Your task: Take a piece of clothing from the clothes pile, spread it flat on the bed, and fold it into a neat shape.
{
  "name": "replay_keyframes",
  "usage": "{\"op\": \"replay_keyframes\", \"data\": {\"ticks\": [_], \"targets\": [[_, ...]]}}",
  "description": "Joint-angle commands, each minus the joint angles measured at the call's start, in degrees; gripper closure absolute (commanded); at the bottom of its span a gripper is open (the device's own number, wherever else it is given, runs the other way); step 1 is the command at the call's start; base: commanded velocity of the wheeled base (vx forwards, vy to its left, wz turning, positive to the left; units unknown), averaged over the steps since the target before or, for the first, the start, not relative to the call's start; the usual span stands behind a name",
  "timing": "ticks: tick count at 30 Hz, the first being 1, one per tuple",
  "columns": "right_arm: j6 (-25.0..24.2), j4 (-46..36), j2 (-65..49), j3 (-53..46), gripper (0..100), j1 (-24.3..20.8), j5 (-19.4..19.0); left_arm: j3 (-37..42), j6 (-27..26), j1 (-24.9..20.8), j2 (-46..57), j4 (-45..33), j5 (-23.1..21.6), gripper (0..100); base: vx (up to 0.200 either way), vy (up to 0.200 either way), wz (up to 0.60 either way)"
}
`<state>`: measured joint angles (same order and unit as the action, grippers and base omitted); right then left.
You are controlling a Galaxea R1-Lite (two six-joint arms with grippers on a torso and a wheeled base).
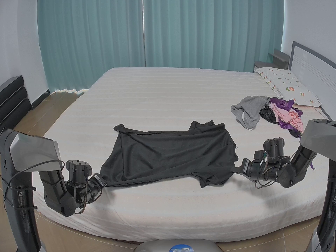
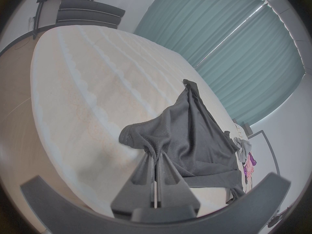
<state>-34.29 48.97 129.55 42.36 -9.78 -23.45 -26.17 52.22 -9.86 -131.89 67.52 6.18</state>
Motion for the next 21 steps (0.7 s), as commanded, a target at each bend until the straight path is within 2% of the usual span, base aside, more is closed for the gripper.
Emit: {"op": "replay_keyframes", "data": {"ticks": [1, 7, 9, 13, 19, 21], "targets": [[-1.22, 0.16, -11.86, -8.70, 100, 3.27, -3.35, 1.92, -0.37, 0.19, 4.27, 0.68, 0.06, 100, 0.000, 0.000, 0.00], [-1.22, 0.07, -19.51, -16.43, 100, 5.12, -4.76, 3.50, -0.98, 0.19, 9.02, 0.06, 0.15, 100, 0.000, 0.000, 0.00], [-1.22, -0.10, -21.71, -18.98, 100, 5.82, -5.02, 4.82, -2.83, 0.11, 10.78, -0.29, -0.03, 100, 0.000, 0.000, 0.00], [-0.51, -0.28, -23.11, -22.32, 100, 6.52, -5.64, 7.28, -6.61, -0.33, 10.86, -0.29, -0.12, 100, 0.000, 0.000, 0.00], [-0.42, -0.28, -23.82, -24.43, 100, 6.61, -5.64, 8.07, -7.66, -0.86, 10.51, -0.73, -0.03, 100, 0.000, 0.000, 0.00], [0.19, -0.81, -24.17, -26.28, 100, 7.05, -5.64, 8.60, -10.83, -1.04, 10.51, -5.12, -0.03, 100, 0.000, 0.000, 0.00]]}}
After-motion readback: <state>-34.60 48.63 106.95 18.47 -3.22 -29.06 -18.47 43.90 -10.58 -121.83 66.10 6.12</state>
